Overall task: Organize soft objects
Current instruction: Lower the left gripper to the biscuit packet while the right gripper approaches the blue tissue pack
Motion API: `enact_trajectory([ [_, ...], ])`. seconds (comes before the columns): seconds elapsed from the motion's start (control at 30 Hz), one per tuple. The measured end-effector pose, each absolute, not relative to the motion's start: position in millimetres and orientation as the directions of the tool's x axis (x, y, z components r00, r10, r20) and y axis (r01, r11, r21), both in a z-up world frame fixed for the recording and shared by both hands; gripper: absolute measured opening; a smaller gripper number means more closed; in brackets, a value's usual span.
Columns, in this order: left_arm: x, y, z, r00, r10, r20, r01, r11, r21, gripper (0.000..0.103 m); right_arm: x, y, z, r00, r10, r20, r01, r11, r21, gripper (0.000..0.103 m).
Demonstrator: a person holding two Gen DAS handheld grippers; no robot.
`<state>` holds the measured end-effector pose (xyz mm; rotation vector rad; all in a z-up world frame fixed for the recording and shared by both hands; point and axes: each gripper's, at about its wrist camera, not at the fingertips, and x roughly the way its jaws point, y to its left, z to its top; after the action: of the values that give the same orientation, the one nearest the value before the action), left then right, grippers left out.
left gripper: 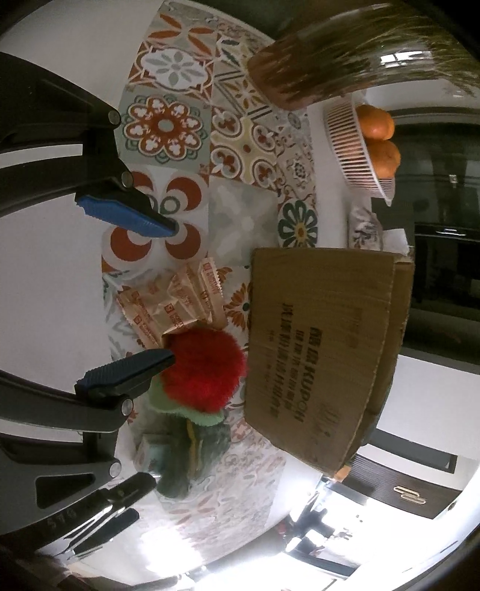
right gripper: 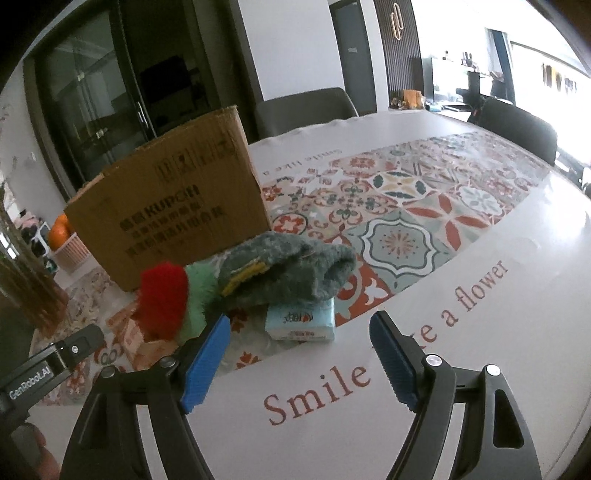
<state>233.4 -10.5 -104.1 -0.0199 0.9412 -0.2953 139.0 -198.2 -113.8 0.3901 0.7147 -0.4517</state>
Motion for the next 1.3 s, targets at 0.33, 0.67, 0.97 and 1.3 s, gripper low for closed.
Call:
enact_trajectory([
  [0.33, 249, -13, -125, 0.514, -0.281, -0.81, 0.224, 0.956, -0.189, 0.062, 154, -201, -132, 0.638, -0.264, -0.723, 0.531, 0.832, 0.164, 0.079],
  [0.67, 266, -16, -141, 0.488, -0.282, -0.826, 0.196, 0.958, -0.211, 0.062, 169, -205, -145, 0.62, -0.269, -0.737, 0.543, 0.826, 0.155, 0.079],
  [0.97, 279, -19, -151, 0.467, -0.289, -0.836, 0.163, 0.957, -0.24, 0.062, 179, -207, -154, 0.607, -0.274, -0.746, 0.55, 0.823, 0.145, 0.079],
  [1.3, 287, -24, -164, 0.448, -0.291, -0.846, 0.146, 0.957, -0.252, 0.056, 185, -213, -161, 0.599, -0.266, -0.755, 0.548, 0.824, 0.145, 0.079],
])
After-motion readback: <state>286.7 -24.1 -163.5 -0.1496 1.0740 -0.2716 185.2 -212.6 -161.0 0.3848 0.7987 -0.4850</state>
